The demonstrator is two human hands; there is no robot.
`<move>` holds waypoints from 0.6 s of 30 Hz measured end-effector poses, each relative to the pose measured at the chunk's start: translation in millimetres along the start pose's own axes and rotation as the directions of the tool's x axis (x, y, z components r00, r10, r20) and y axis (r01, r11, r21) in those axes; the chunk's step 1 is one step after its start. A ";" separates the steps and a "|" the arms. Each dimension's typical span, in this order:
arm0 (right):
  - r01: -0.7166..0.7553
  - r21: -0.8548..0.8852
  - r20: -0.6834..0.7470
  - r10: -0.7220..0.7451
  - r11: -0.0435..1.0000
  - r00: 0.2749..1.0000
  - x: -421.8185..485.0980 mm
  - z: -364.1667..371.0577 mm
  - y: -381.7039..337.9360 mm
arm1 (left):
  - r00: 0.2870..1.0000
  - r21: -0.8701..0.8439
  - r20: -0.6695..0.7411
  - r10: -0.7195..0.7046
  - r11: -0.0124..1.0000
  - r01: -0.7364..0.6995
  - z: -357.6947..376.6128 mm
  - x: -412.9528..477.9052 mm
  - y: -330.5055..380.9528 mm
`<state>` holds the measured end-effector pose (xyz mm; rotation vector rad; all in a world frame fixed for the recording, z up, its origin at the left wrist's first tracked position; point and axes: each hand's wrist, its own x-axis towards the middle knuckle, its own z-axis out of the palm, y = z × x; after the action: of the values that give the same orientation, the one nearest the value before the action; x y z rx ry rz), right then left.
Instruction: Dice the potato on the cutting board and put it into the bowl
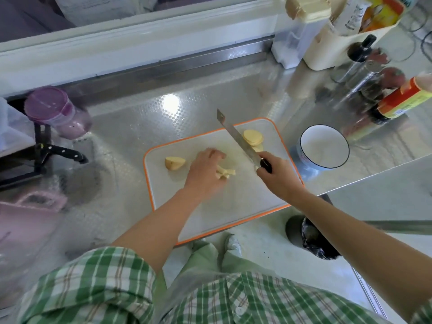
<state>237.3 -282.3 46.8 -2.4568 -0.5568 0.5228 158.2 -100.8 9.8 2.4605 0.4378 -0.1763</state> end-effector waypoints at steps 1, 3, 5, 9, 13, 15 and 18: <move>-0.024 0.013 0.004 0.024 1.000 1.000 0.1 -0.4 3.5 | 0.992 0.186 0.072 0.105 0.976 -0.117 5.2 -0.4 -7.8; -0.073 0.020 0.025 0.072 0.997 0.997 -1.2 1.4 8.9 | 0.959 0.358 0.199 0.203 0.895 -0.264 14.1 -1.8 -16.2; -0.132 0.061 0.073 0.127 0.989 0.989 -3.5 5.3 11.5 | 0.951 0.408 0.224 0.214 0.865 -0.291 22.5 0.5 -21.1; -0.215 0.174 0.173 0.185 0.961 0.967 -7.1 14.4 12.8 | 0.957 0.485 0.162 0.239 0.826 -0.288 26.2 3.3 -20.4; -0.212 0.141 0.211 0.180 0.967 0.961 -7.4 22.0 11.2 | 0.964 0.386 0.060 0.260 0.884 -0.263 29.2 -4.8 -23.0; -0.206 0.108 0.225 0.178 0.972 0.958 -7.1 25.7 10.0 | 0.973 0.347 0.040 0.227 0.910 -0.226 29.9 -9.1 -22.1; -0.189 0.046 0.212 0.176 0.981 0.961 -4.8 30.7 8.0 | 0.982 0.322 0.025 0.187 0.928 -0.185 28.0 -12.7 -21.9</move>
<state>220.9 -277.4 19.7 -2.4191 -0.3883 0.8666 138.1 -104.7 -21.8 2.8085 0.1851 -0.1725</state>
